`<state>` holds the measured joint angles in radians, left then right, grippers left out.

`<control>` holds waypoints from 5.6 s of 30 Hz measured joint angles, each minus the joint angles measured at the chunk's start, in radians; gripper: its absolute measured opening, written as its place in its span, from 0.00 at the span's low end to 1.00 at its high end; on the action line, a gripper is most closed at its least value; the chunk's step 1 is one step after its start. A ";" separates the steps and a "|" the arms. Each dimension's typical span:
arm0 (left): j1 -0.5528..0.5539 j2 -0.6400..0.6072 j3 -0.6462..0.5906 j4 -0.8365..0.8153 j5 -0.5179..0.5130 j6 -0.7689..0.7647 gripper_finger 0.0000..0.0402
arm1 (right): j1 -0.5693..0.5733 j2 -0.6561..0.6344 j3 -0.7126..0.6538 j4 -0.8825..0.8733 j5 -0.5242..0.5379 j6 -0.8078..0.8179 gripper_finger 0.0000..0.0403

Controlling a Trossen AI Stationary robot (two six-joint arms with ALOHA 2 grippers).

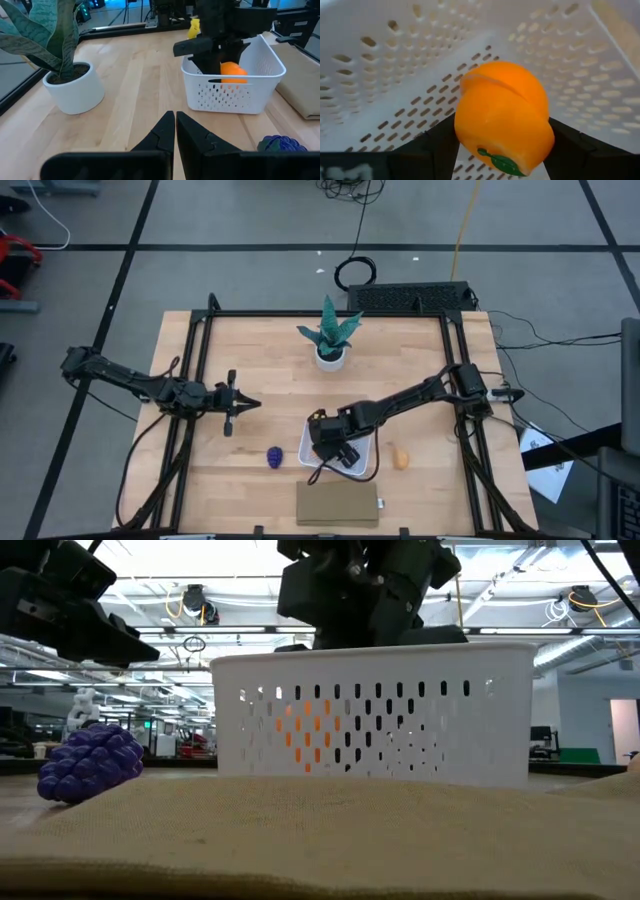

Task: Pick and placing Produce into tupperware
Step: Put the orange into the white basket, then adjust the white basket, then put the purple grapes into the white basket

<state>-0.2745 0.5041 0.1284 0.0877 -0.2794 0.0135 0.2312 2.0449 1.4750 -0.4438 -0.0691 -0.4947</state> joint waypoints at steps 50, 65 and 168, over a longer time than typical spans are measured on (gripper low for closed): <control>0.000 0.000 0.000 -0.010 0.000 -0.020 0.05 | 0.011 -0.034 0.000 0.013 0.035 0.049 0.63; 0.000 0.000 0.000 -0.010 0.000 -0.019 0.05 | 0.012 -0.034 -0.006 0.022 0.013 0.101 0.67; -0.003 0.000 0.000 -0.015 0.000 -0.005 0.05 | 0.040 -0.580 -0.181 -0.161 0.278 0.280 0.00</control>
<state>-0.2771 0.5041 0.1280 0.0729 -0.2794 0.0082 0.2714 1.4645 1.2938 -0.6052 0.2094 -0.2146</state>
